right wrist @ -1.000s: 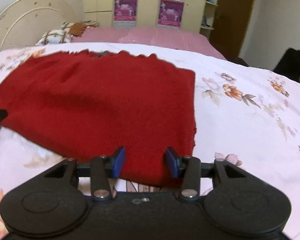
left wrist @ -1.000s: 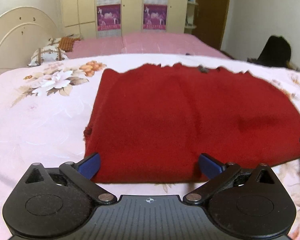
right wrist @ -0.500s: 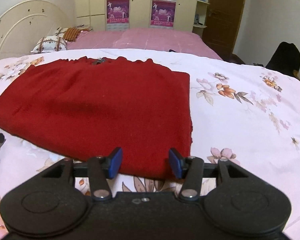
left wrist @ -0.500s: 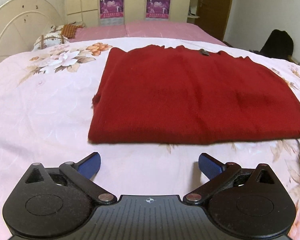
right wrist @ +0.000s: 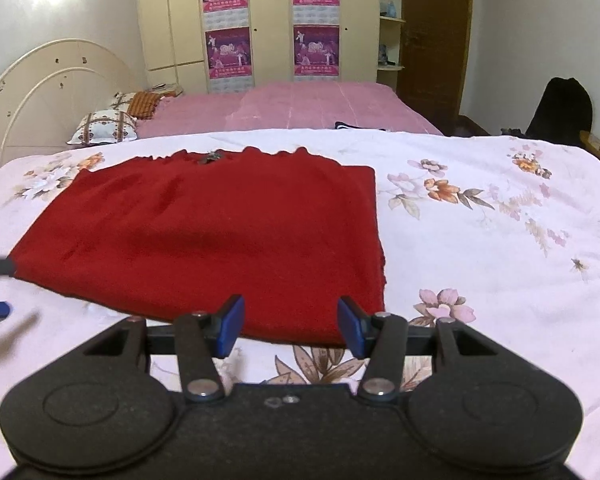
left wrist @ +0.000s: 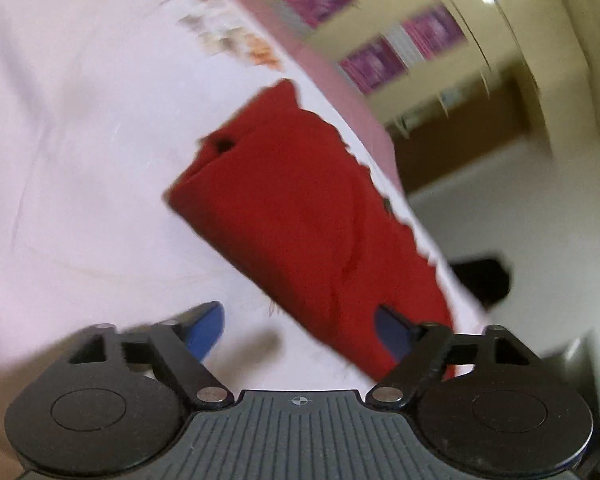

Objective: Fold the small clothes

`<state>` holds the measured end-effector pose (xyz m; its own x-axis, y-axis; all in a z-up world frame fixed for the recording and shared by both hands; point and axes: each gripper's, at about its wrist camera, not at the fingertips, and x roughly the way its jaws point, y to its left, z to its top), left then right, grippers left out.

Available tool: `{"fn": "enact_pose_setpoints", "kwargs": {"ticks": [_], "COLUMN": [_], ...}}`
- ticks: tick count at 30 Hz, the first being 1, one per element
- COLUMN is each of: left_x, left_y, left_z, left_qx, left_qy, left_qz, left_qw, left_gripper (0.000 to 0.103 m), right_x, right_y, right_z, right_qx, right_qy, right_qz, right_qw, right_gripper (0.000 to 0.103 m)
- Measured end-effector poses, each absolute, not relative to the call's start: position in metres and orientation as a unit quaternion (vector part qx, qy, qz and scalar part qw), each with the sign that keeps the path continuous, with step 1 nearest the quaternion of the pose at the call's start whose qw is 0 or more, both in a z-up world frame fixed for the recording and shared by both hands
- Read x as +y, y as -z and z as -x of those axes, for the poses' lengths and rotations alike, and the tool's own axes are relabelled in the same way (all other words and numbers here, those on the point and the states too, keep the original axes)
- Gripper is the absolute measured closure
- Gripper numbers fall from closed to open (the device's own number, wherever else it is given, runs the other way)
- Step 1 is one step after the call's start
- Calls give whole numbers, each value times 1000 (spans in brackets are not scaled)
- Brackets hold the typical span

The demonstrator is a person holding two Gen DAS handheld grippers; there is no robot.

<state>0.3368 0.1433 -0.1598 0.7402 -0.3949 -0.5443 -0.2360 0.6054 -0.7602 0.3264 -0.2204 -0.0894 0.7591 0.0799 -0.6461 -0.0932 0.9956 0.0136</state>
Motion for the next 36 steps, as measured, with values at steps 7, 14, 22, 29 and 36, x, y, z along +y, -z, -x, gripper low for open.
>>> {"fn": "enact_pose_setpoints", "kwargs": {"ticks": [7, 14, 22, 29, 36], "left_x": [148, 154, 147, 161, 167], "left_y": [176, 175, 164, 176, 187], "left_z": [-358, -409, -446, -445, -433], "left_qx": [293, 289, 295, 289, 265], "left_qy": [19, 14, 8, 7, 28], "left_qz": [502, 480, 402, 420, 427], "left_qw": [813, 828, 867, 860, 864], "left_gripper": [22, 22, 36, 82, 83], "right_x": [-218, -217, -189, -143, -131], "right_y": [88, 94, 106, 121, 141], "right_z": [-326, -349, -407, -441, -443], "right_qx": [343, 342, 317, 313, 319], "right_qy": [-54, -61, -123, -187, -192], "right_qz": [13, 0, -24, -5, 26], "right_qw": [938, 938, 940, 931, 928], "right_gripper": [53, 53, 100, 101, 103]}}
